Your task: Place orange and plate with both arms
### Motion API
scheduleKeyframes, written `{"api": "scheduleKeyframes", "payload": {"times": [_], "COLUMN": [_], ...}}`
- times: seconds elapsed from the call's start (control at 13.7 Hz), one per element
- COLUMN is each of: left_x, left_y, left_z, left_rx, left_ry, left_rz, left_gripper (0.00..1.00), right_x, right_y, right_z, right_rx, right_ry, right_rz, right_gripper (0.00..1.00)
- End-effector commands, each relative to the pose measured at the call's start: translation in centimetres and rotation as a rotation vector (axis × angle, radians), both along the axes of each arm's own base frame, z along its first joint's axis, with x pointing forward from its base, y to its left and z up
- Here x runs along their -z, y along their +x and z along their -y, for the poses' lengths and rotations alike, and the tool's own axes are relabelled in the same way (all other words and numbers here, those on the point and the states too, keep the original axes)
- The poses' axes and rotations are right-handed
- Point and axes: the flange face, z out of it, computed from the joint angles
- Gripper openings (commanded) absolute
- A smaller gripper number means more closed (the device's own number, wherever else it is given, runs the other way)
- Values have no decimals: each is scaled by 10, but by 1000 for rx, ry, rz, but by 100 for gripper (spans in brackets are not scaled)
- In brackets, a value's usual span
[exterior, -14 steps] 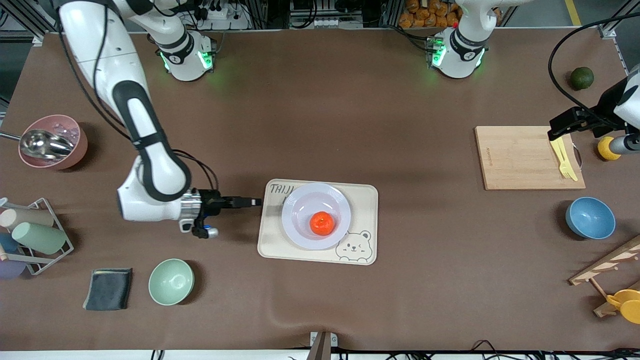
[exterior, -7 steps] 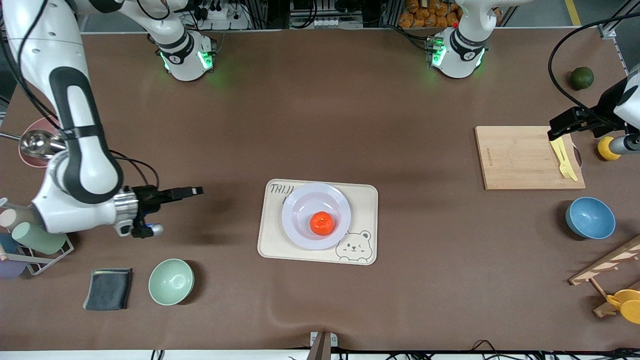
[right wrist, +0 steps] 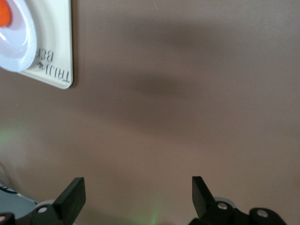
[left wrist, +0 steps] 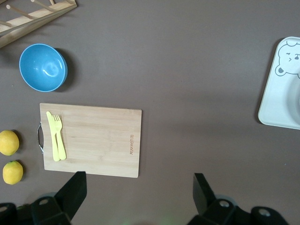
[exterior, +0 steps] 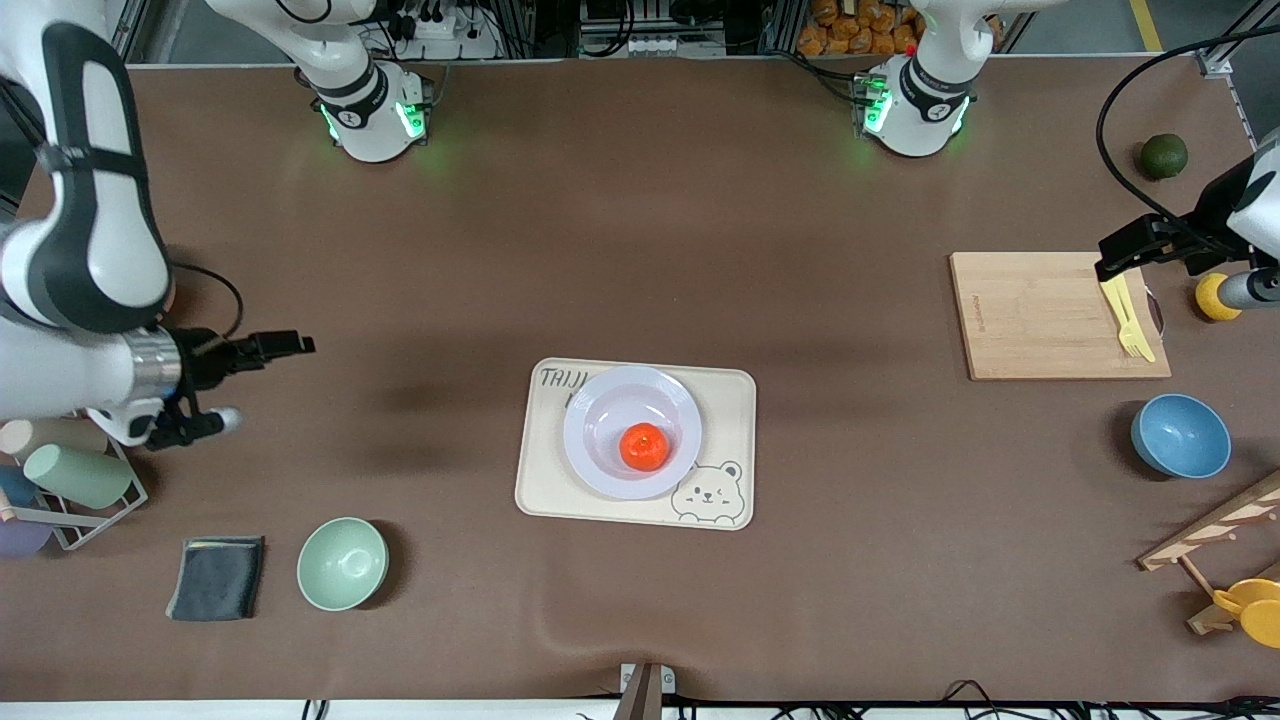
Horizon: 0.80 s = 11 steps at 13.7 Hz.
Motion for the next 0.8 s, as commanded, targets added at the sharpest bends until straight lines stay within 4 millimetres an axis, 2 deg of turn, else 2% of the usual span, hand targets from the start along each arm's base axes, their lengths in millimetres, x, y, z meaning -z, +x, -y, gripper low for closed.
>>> {"api": "scheduleKeyframes", "payload": {"times": [0.0,0.22,0.36,0.51,0.73], "left_x": [-2,-2,-2,-2,-5], "left_y": [0,0,0,0,-1], "left_z": [-1,-1,0,-1,0], "left_rx": [19,19,20,20,22], "left_ry": [8,8,8,8,8], "left_rz": [0,0,0,0,10], "left_gripper": [100,100,100,100,100], "right_x": [-66,-115,-140,-152,-161], "right_y": [-23,-38,-49,-61,-68], "right_z": [3,3,-7,-7,-7], "right_rx": [6,83,74,104,92], "right_ry": [-81,-155,-227,-244,-271], "right_rz": [95,210,252,263,287], "right_gripper": [100,100,100,100,100]}}
